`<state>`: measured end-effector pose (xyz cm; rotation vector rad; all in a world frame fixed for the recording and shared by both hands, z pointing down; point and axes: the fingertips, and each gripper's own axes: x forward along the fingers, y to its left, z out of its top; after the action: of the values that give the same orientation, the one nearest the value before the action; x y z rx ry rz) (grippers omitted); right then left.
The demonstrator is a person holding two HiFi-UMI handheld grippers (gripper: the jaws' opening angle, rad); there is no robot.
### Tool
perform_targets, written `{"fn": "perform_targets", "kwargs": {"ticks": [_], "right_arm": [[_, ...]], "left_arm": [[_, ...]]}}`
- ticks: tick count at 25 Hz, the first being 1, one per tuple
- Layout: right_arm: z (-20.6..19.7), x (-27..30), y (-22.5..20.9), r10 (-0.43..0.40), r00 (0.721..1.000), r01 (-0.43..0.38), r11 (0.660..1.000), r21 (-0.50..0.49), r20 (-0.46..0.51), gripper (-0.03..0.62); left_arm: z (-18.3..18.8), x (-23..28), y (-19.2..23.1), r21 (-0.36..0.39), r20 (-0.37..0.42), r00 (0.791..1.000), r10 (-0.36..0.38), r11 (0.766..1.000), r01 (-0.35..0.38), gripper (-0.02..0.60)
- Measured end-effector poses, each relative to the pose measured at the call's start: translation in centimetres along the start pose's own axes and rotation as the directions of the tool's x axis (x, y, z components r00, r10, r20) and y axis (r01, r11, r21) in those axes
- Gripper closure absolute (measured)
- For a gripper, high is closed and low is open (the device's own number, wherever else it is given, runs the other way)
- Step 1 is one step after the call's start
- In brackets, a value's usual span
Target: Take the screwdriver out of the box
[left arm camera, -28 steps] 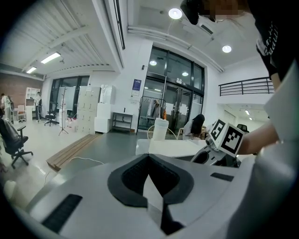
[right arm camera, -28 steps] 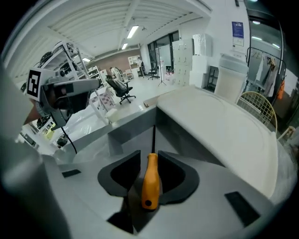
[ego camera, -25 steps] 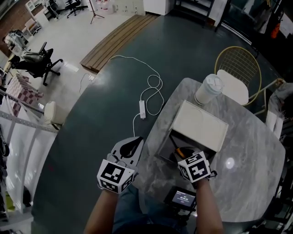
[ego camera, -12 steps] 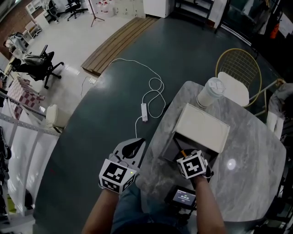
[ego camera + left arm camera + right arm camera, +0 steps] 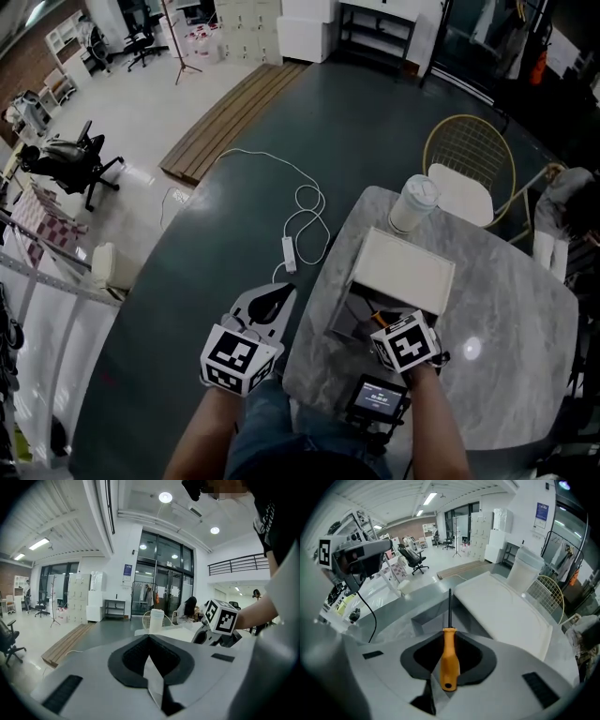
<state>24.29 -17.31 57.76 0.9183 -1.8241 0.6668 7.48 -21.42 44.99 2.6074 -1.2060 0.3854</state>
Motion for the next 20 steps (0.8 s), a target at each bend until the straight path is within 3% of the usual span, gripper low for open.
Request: {"fn": "perform_targets", "kwargs": {"ticks": [6, 11, 16, 20], "right_arm": [[2.2, -2.3, 0.1, 0.016, 0.993, -0.017, 1.0, 0.003, 0.12, 0.503], [4.7, -5.1, -0.3, 0.041, 0.958, -0.028, 0.998, -0.049, 0.283, 0.503], [6.7, -8.4, -1.4, 0.04, 0.886, 0.01, 0.994, -0.106, 0.463, 0.505], [7.9, -10.9, -1.9, 0.026, 0.797, 0.058, 0.991, -0.118, 0.603, 0.505]], "left_arm": [[1.9, -0.4, -0.1, 0.043, 0.026, 1.0, 0.0, 0.999, -0.001, 0.569], [3.0, -0.2, -0.7, 0.028, 0.055, 0.998, 0.037, 0.999, -0.038, 0.569], [3.8, -0.1, -2.1, 0.002, 0.091, 0.993, 0.074, 0.997, -0.074, 0.569], [4.2, 0.3, -3.0, 0.006, 0.108, 0.991, 0.081, 0.997, -0.082, 0.569]]}}
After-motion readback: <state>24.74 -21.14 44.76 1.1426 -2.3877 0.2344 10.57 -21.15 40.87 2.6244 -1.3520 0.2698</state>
